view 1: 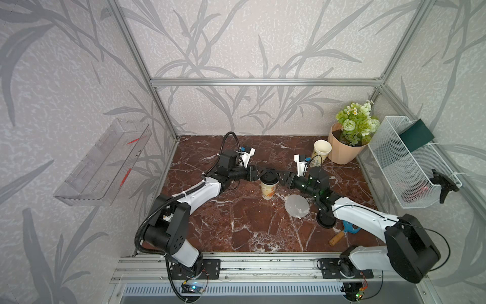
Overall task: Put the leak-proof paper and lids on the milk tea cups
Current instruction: Secure the cup lid on the cup.
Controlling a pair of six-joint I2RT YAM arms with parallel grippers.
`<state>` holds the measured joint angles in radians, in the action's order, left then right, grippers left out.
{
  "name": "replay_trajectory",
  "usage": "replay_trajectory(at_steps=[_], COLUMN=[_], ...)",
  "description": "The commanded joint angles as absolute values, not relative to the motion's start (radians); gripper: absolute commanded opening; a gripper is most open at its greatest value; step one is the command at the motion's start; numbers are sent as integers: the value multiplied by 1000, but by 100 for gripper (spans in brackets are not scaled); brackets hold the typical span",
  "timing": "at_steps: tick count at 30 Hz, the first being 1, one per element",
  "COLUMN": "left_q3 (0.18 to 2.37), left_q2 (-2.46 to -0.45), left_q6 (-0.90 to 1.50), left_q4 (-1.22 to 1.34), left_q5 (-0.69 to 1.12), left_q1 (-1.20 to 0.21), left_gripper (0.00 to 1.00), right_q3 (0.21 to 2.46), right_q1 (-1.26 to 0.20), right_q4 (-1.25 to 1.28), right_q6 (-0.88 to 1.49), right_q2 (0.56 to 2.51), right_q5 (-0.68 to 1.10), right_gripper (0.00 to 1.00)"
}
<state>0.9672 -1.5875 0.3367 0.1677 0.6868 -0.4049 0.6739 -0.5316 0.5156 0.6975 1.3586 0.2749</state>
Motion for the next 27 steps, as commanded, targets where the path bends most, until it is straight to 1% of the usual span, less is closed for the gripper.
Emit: replay_trajectory(at_steps=[1,7,15,18,21,27], left_q3=[901,902,871,850,828,854], left_q2=[-1681,-1688,-1691,-1698,-1696,-1687], left_q6=[266,267,307,341,372,383], left_q4=[-119,-120,-75,-42,-1,-16], left_q5=[588,584,580,577,584,566], left_q1=[-411,-410,-409,-409,-408,-406], left_gripper=[56,56,55,55,55,64], right_q3=[711,723,572,527,483,445], right_q1=[-522,-523,-548,-567,-572,-615], right_q4=[497,445,377,371,399,494], right_q6=[679,676,726,736,755,767], right_q2=[1410,1491,1478,1491,1514,1567], right_q5=[236,226,71,22,12,1], right_gripper=[70,66,57,56,54,53])
